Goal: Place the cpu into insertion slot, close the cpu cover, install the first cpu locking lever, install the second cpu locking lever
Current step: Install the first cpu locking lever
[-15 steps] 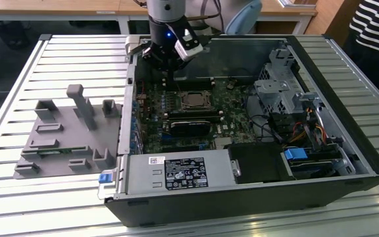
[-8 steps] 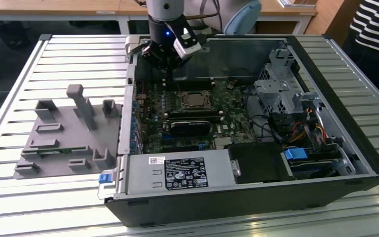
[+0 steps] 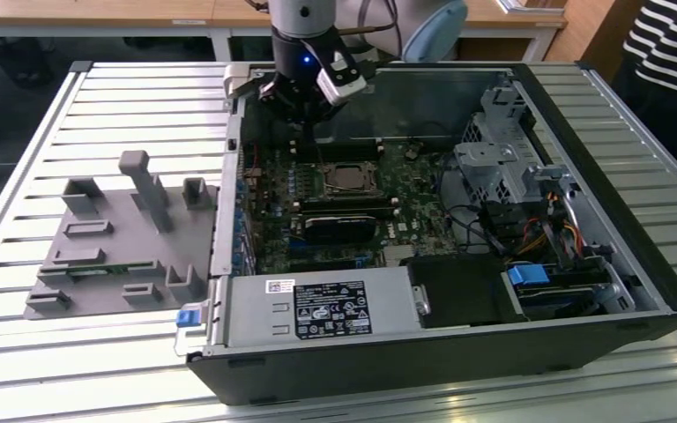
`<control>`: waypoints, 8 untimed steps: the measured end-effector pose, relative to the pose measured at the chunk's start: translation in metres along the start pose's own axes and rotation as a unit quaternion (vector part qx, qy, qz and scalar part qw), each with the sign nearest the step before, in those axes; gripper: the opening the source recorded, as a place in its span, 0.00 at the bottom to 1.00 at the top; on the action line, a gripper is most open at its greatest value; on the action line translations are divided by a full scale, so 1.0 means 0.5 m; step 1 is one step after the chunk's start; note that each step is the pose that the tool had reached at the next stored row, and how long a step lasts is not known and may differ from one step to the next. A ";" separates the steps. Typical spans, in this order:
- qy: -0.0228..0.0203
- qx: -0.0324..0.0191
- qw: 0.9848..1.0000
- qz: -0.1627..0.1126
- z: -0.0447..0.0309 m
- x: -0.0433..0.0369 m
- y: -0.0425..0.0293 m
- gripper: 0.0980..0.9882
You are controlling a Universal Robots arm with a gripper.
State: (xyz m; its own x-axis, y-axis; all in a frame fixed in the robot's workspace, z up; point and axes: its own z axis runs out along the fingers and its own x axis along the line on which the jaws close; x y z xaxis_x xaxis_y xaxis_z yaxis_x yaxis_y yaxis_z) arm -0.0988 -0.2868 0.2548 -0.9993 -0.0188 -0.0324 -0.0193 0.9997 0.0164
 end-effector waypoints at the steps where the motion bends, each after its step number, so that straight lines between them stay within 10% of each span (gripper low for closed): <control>1: 0.000 0.000 1.000 0.000 0.000 -0.004 0.000 0.01; 8: 0.000 0.000 1.000 0.000 0.001 -0.024 0.000 0.01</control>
State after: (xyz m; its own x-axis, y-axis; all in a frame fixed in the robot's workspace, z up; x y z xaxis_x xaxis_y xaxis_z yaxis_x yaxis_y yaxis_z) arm -0.0867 -0.2868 0.2545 -0.9993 -0.0189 -0.0323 -0.0194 0.9997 0.0163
